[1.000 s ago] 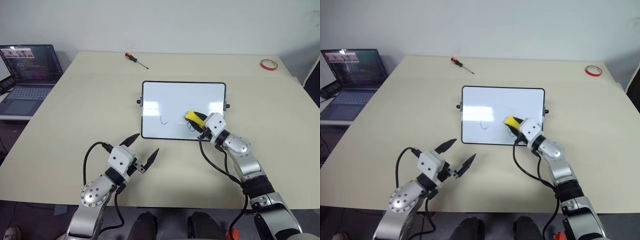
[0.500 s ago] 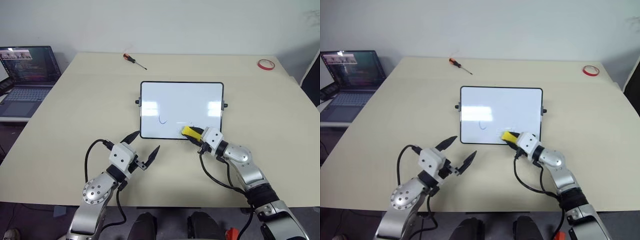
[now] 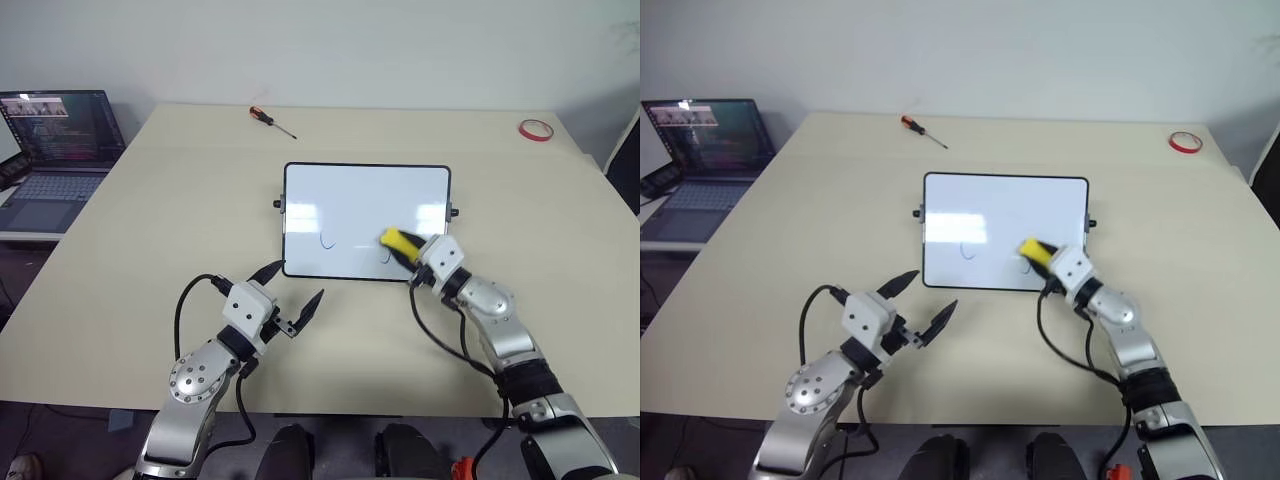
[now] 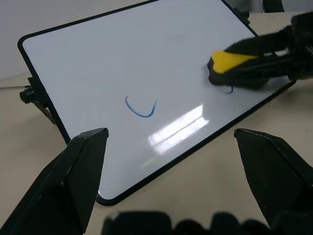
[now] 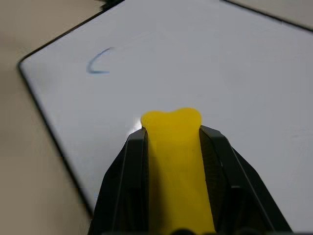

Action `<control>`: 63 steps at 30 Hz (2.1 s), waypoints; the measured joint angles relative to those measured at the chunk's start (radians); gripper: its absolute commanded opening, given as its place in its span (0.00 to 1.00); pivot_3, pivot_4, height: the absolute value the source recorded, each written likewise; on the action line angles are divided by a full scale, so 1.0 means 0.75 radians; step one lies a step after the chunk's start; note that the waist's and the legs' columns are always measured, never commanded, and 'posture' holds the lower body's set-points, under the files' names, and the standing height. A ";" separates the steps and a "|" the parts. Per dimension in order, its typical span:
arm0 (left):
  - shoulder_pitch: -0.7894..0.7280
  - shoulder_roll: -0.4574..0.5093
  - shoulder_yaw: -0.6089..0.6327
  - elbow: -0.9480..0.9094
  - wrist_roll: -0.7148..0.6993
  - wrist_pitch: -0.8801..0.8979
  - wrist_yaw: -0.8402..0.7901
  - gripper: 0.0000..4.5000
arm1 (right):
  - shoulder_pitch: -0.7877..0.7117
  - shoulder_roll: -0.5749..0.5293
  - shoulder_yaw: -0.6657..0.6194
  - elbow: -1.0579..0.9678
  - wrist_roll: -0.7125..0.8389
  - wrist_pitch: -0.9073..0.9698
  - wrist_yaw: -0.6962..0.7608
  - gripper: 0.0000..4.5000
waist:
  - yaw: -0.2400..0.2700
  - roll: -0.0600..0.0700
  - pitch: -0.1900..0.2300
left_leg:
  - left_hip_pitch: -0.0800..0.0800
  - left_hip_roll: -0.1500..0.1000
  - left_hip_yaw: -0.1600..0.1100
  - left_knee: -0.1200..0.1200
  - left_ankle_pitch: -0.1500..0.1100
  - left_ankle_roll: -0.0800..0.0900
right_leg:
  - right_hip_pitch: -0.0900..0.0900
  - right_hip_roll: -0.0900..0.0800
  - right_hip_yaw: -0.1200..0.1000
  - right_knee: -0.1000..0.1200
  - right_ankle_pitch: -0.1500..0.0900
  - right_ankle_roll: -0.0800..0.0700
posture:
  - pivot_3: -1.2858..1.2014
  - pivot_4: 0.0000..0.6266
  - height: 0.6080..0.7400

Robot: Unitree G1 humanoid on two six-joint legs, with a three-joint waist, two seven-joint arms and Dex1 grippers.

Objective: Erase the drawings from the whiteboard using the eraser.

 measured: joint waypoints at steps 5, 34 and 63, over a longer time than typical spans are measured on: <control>-0.011 0.000 0.000 -0.032 -0.001 0.025 0.000 1.00 | 0.021 -0.013 0.023 -0.029 -0.001 0.052 0.061 0.25 | -0.002 0.000 0.000 | 0.001 0.000 0.000 0.000 0.000 0.000 | 0.001 0.000 0.000 0.001 0.000 0.000 | 0.52 0.24 1.00; -0.040 0.001 -0.003 -0.038 -0.002 0.048 -0.012 1.00 | 0.039 -0.099 0.117 -0.041 -0.130 -0.029 0.053 0.25 | -0.006 -0.001 -0.001 | 0.006 0.000 0.000 0.000 0.001 0.000 | 0.006 0.001 0.000 -0.001 0.003 0.001 | 0.52 0.24 1.00; 0.099 -0.003 0.022 -0.026 -0.002 -0.044 0.020 1.00 | 0.070 -0.055 -0.087 -0.548 0.341 0.505 -0.010 0.25 | 0.004 0.001 0.000 | -0.006 0.001 -0.001 -0.001 0.001 0.001 | -0.004 0.000 0.000 -0.003 0.002 0.000 | 0.52 0.24 1.00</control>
